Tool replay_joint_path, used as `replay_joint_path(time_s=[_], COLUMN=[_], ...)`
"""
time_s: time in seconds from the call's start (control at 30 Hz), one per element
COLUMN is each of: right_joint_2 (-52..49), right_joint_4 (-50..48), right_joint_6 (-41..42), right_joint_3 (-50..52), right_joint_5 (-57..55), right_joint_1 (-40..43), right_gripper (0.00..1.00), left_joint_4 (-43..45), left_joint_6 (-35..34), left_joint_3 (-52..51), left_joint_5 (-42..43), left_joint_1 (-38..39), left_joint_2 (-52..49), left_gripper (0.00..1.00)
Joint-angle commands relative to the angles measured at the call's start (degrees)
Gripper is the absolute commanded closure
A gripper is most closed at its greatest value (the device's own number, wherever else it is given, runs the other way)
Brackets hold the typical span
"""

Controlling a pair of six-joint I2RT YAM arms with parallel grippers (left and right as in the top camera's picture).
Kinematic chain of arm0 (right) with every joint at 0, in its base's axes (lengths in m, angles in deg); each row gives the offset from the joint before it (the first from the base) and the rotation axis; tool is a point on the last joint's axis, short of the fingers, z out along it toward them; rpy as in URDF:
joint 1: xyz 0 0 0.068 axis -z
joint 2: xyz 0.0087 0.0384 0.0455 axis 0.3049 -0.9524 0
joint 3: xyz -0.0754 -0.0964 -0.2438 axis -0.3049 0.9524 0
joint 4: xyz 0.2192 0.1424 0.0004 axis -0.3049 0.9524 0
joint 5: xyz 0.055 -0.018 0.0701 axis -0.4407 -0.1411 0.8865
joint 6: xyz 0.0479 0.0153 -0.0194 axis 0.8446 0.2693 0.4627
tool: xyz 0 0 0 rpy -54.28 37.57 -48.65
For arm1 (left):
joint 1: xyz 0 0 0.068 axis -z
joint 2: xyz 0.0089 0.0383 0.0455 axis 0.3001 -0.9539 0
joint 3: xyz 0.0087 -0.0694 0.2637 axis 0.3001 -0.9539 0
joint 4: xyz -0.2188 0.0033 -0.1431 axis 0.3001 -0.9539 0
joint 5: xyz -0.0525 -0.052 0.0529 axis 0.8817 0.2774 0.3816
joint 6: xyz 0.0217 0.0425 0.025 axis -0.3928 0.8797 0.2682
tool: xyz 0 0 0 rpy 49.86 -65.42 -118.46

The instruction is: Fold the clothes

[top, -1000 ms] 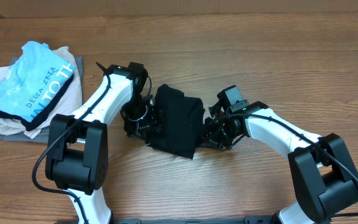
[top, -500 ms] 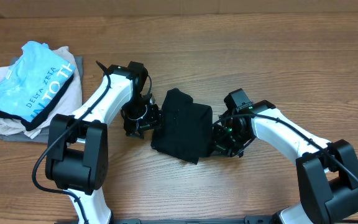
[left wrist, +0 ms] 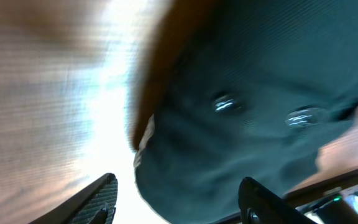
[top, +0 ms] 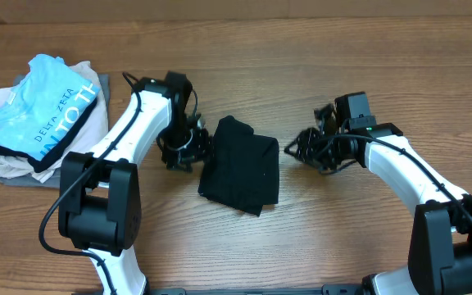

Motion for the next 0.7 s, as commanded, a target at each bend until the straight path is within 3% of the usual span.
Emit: replay_joint_path(time_s=[0.0,0.23,0.43,0.5,0.53,0.6,0.67], right_joint_2=[1.25,-4.96,-10.14,-10.16,-9.94,-9.42,-8.68], right_joint_4=[-4.52,-10.82,-16.26,-16.33,-15.72,-13.44,-11.23], right_joint_6=[-3.3,-3.19,-3.23,-3.21,-3.23,-3.23,-3.21], right_joint_3=[-1.01,-1.01,-1.01,-1.03,-1.07,-1.25,-1.25], right_joint_5=[3.21,-9.35,-0.87,0.11,0.94,1.22,1.18], right_joint_1=[-1.62,-5.49,-5.51,-5.51,-5.51,-4.98,-4.04], right_gripper=[0.52,0.38,0.38,0.67,0.77,0.92,0.96], left_joint_4=[1.64,6.8,6.91,7.08,7.13,7.23,7.61], left_joint_6=[2.29,1.97,1.97,1.97,1.95,1.92,1.95], left_joint_3=[3.54,3.69,2.91,2.32,2.12,1.77,1.31], left_joint_5=[2.34,1.95,-1.05,-1.07,-1.14,-1.25,-1.25], left_joint_1=[-0.26,-0.24,-0.22,-0.22,-0.22,-0.2,-0.2], left_joint_2=[1.22,1.2,1.18,1.05,0.85,0.63,0.61], left_gripper=[0.31,0.16,0.12,0.12,0.12,0.13,0.12])
